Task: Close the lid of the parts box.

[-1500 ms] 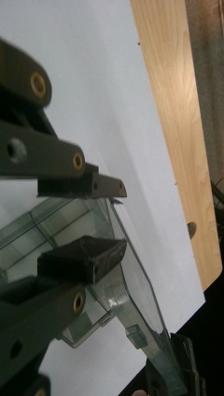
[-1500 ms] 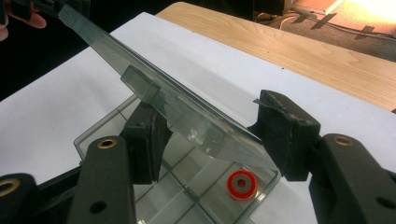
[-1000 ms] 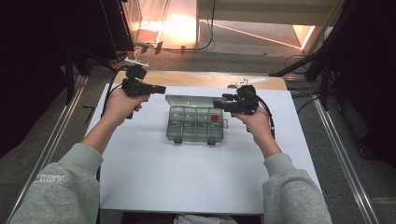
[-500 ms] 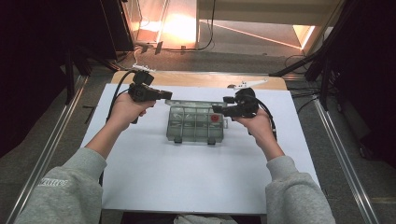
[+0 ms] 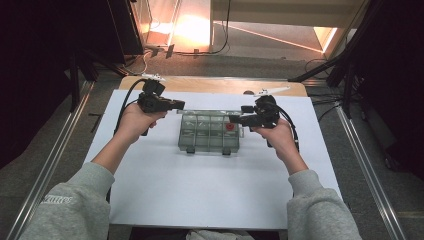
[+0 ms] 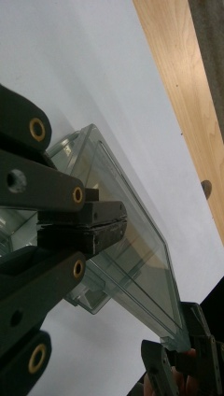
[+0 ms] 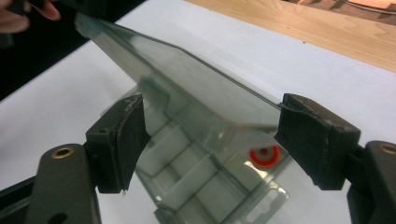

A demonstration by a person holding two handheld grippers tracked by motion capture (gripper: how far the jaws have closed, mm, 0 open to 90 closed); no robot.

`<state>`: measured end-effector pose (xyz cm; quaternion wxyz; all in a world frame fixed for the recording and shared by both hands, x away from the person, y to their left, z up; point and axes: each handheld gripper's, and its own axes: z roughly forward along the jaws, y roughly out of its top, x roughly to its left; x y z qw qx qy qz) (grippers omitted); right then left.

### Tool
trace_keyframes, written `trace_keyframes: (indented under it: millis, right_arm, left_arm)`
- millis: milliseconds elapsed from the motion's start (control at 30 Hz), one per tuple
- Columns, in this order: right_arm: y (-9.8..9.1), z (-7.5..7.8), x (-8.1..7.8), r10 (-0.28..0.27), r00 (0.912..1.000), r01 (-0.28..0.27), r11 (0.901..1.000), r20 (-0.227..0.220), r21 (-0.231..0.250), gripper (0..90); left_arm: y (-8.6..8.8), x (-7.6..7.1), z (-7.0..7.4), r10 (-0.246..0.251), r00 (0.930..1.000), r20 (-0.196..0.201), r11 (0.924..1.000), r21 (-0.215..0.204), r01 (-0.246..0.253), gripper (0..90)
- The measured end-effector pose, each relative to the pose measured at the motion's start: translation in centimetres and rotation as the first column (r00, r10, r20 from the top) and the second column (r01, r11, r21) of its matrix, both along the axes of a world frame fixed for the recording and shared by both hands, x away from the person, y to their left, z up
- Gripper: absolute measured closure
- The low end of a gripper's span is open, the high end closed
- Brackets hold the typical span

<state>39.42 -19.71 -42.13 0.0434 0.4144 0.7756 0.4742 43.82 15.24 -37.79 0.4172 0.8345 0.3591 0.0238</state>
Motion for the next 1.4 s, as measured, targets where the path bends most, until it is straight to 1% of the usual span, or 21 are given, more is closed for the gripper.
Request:
trace_keyframes:
  millis: [33,100,167,267,367,433,567,767,833,1000,1033,1133,1167,1200,1267,1333,1400]
  right_arm:
    - [-0.1,0.1,-0.2,-0.001,1.0,0.002,0.9999,-0.005,0.015,25.2]
    - [-0.2,0.2,-0.5,-0.002,1.0,0.002,0.9995,0.001,0.033,25.4]
    - [-0.2,0.2,-0.8,-0.008,1.0,0.008,0.9996,0.005,0.026,25.7]
    - [0.0,0.3,-1.2,-0.003,1.0,0.003,0.9999,0.003,0.016,25.9]
    - [0.1,0.5,-1.5,0.002,0.9999,-0.002,0.9995,0.013,0.032,26.3]
    - [0.1,0.6,-1.7,0.002,0.9999,-0.002,0.9993,0.016,0.036,26.7]
    - [0.3,0.8,-2.0,0.004,0.9996,-0.005,0.9996,0.028,0.029,28.1]
    - [0.6,0.6,-2.3,-0.001,0.9996,0.0,0.9998,0.028,0.02,30.4]
    - [0.7,0.4,-2.4,-0.005,0.9997,0.005,0.9998,0.026,0.017,31.4]
    - [1.0,0.2,-2.6,0.004,0.9997,-0.004,0.9999,0.024,0.011,34.1]
    - [1.0,0.2,-2.7,0.007,0.9996,-0.007,0.9999,0.026,0.009,34.7]
    - [1.1,0.1,-2.9,0.017,0.9993,-0.017,0.9998,0.032,0.006,39.9]
    - [1.2,0.1,-2.9,0.022,0.9992,-0.022,0.9997,0.032,0.008,42.0]
    - [1.1,0.1,-3.0,0.025,0.9991,-0.025,0.9996,0.034,0.011,42.8]
    - [1.1,0.1,-3.0,0.028,0.9991,-0.028,0.9994,0.032,0.018,48.1]
    - [1.2,0.0,-3.1,0.026,0.9991,-0.026,0.9995,0.034,0.015,51.6]
    - [1.2,0.0,-3.2,0.024,0.999,-0.024,0.9997,0.037,0.002,55.2]
  left_arm:
    - [0.0,-0.1,-0.1,-0.002,1.0,-0.001,1.0,0.006,0.002,88.7]
    - [0.1,-0.3,-0.3,0.0,1.0,-0.006,1.0,0.001,0.0,88.6]
    - [0.2,-0.4,-0.5,-0.002,1.0,-0.007,1.0,0.001,0.002,88.7]
    - [0.3,-0.7,-0.7,-0.003,1.0,-0.002,1.0,-0.005,0.003,88.6]
    - [0.5,-1.1,-0.8,-0.01,0.9999,0.001,0.9997,-0.023,0.01,88.6]
    - [0.5,-1.4,-0.9,-0.009,0.9999,0.008,0.9999,-0.014,0.009,88.6]
    - [0.6,-1.8,-1.2,-0.015,0.9998,0.013,0.9994,-0.032,0.015,88.5]
    - [0.7,-2.3,-2.0,-0.027,0.9995,0.014,0.9994,-0.023,0.027,88.4]
    - [0.8,-2.5,-2.2,-0.025,0.9996,0.013,0.9993,-0.027,0.025,88.4]
    - [1.1,-2.8,-2.5,-0.015,0.9998,0.014,0.9993,-0.033,0.016,88.2]
    - [1.1,-2.9,-2.6,-0.017,0.9996,0.024,0.9994,-0.029,0.018,88.3]
    - [1.1,-3.4,-2.7,-0.023,0.999,0.039,0.9992,-0.032,0.024,88.3]
    - [1.0,-3.6,-2.7,-0.026,0.9988,0.042,0.9992,-0.027,0.028,88.3]
    - [1.0,-3.7,-2.8,-0.029,0.9988,0.04,0.9992,-0.027,0.03,88.2]
    - [1.0,-3.8,-3.0,-0.027,0.999,0.037,0.9991,-0.032,0.028,88.3]
    - [1.0,-3.8,-3.1,-0.026,0.9991,0.034,0.9991,-0.031,0.027,88.3]
    - [1.0,-4.0,-3.3,-0.026,0.9991,0.035,0.9992,-0.029,0.027,88.3]
